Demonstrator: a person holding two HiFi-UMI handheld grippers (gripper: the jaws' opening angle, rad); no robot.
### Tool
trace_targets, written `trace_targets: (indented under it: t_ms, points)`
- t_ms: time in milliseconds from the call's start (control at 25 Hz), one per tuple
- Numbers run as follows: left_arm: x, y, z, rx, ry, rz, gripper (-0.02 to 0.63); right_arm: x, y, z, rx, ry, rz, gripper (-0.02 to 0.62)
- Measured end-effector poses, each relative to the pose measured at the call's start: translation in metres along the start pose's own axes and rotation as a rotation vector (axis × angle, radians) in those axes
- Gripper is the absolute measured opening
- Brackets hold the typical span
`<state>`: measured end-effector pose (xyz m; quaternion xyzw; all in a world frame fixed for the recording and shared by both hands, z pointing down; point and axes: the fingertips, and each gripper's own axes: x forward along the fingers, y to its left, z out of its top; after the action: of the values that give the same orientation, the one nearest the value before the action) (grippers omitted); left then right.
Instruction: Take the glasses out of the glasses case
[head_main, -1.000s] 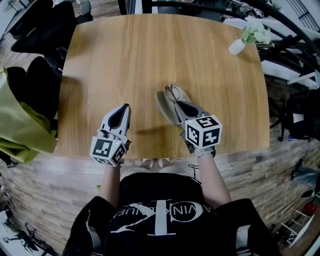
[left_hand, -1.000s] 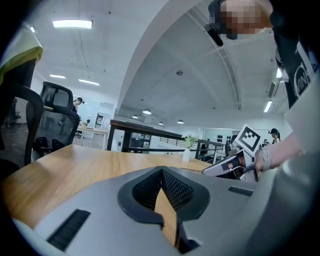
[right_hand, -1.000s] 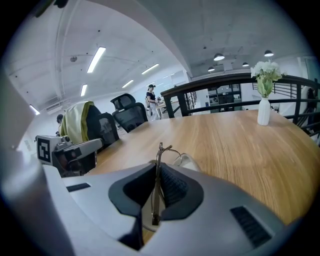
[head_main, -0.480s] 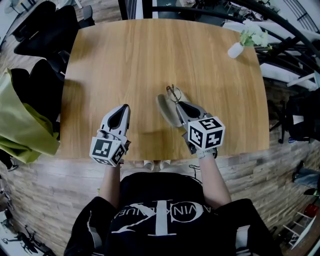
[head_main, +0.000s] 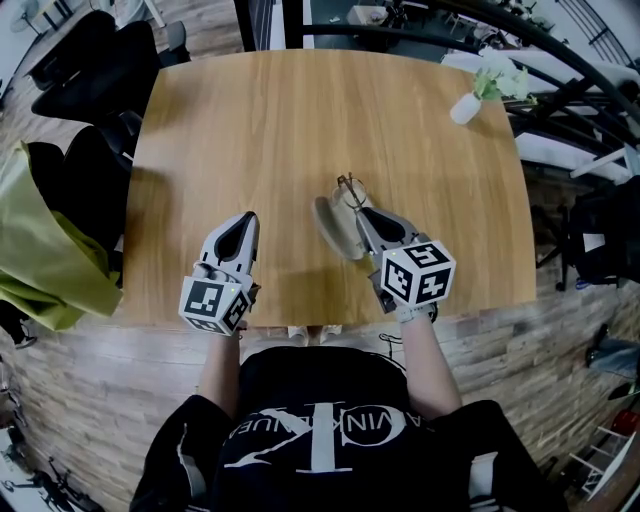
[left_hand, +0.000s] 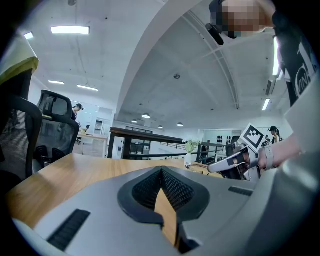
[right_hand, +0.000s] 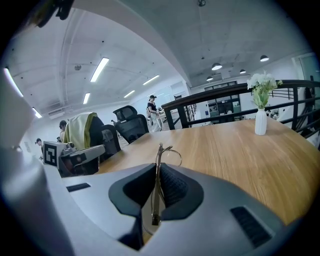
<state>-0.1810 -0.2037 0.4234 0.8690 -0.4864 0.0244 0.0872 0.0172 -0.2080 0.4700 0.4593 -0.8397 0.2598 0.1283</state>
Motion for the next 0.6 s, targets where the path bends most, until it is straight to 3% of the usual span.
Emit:
trace_targets:
  t_ms: [600]
  points:
    - [-0.007,0.004,0.020,0.019,-0.039,0.003,0.015,-0.018,0.007,0.024,-0.008,-0.073,0.000,0.040]
